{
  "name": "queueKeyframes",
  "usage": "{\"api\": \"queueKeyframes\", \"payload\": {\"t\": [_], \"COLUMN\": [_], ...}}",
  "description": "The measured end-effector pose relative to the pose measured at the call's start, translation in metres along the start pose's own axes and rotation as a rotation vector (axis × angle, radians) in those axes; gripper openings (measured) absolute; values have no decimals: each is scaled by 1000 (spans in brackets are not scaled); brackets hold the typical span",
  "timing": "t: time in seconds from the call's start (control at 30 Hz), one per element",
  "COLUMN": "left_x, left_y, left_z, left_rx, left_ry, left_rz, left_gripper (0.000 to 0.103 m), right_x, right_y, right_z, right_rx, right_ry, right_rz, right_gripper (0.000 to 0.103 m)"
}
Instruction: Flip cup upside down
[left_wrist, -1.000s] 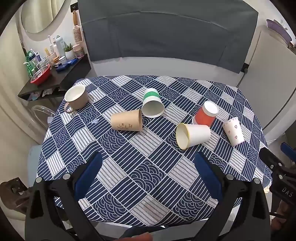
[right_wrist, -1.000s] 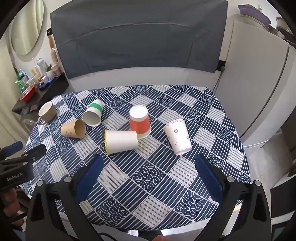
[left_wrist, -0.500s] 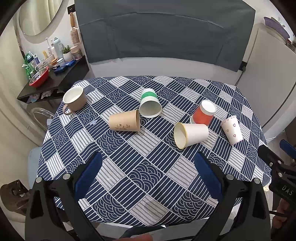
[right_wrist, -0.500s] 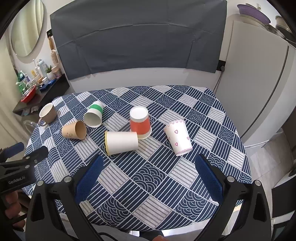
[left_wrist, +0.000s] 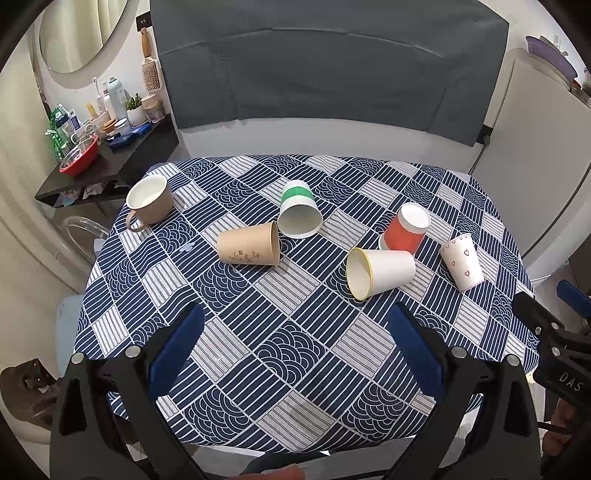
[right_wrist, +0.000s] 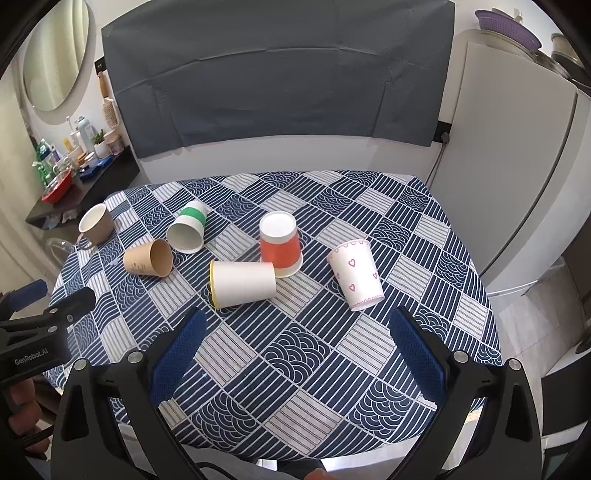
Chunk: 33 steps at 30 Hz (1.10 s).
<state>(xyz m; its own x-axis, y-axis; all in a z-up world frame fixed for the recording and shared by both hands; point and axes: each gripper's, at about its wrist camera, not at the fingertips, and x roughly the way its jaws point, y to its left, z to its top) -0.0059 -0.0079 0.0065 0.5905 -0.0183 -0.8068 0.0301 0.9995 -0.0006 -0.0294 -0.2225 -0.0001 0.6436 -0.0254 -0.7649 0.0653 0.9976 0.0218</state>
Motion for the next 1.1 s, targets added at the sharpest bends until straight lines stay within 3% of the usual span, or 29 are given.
{"api": "queueKeyframes", "payload": {"t": [1.1], "left_x": [3], "left_y": [-3], "left_z": [-1], "left_rx": [23], "left_ry": [10], "left_rz": [-6], "left_gripper": [97], "right_x": [-1], "right_y": [3], "right_z": [0], "right_rx": [-8], "right_ry": [-2], "right_rz": [-1], "right_gripper": [95]}}
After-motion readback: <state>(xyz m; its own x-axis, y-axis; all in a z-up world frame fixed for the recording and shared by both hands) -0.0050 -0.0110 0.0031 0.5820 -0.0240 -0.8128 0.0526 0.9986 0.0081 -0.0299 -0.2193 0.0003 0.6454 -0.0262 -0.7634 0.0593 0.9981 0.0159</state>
